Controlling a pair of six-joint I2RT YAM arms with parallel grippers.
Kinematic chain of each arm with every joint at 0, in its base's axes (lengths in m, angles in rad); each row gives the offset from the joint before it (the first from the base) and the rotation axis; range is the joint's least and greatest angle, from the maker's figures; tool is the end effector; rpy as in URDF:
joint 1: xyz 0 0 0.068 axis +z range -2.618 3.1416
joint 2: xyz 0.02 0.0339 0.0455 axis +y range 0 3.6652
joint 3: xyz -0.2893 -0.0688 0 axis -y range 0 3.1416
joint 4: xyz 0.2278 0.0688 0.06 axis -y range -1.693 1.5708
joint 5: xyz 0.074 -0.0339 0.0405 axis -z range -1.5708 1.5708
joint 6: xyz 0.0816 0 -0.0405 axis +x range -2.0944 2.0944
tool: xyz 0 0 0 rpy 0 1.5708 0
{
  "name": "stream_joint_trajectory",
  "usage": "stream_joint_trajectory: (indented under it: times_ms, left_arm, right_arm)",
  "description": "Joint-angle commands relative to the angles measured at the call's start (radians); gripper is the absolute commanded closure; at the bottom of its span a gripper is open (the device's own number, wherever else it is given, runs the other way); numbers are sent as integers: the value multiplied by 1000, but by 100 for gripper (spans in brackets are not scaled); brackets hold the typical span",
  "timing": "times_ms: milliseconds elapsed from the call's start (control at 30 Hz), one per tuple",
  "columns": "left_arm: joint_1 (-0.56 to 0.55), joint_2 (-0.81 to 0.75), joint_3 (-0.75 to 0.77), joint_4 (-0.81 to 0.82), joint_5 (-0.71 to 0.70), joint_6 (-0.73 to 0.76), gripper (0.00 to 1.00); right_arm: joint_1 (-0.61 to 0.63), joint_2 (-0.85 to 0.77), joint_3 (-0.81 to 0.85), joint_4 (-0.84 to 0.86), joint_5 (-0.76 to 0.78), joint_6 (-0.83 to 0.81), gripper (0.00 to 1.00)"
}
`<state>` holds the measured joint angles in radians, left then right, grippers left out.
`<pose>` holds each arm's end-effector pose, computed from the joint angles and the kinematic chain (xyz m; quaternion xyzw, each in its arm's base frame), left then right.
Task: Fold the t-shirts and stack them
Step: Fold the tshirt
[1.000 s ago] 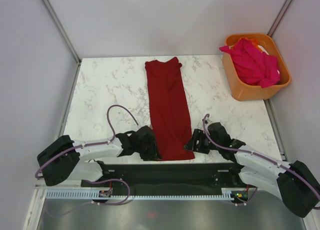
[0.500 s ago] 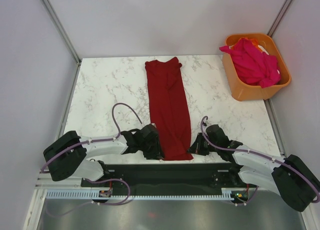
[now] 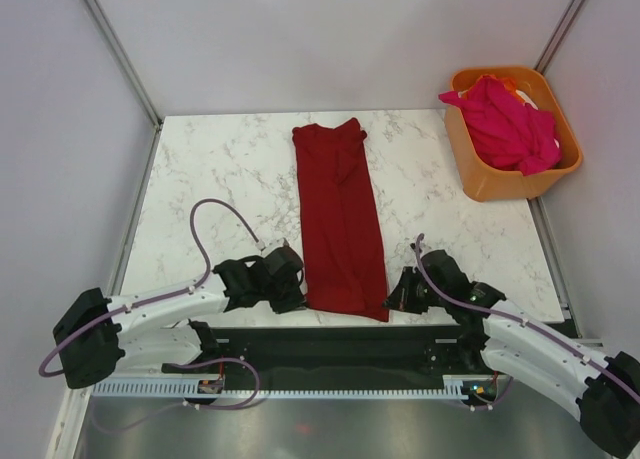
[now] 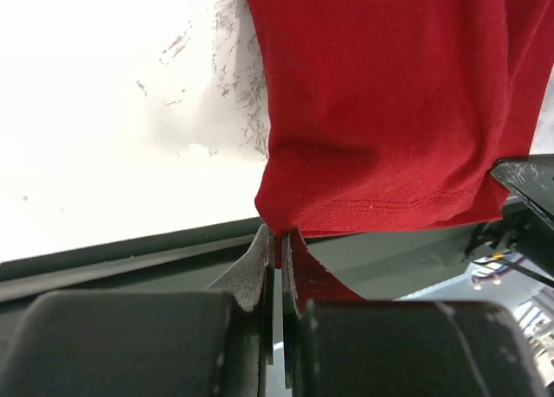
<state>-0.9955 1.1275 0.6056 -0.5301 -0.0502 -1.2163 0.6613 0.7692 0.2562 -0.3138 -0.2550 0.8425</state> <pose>0.1125 -0.1659 0.1782 -0.1129 0.9596 -0.2183 0.1366 0.1007 0.1045 0.1427 0.0376 0.9244 0.3328 0.1824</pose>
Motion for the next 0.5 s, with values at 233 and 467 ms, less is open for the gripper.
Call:
stream_joint_trajectory:
  times_ms: [233,467]
  left_arm:
    - [1,-20,74,-186,-122,-35,98]
    - [5,8,218,-283,-168,-16,98]
  right_arm:
    - [-3,62,126,-120,77,-34,100]
    - [-2,195,290,-113,125,-82,100]
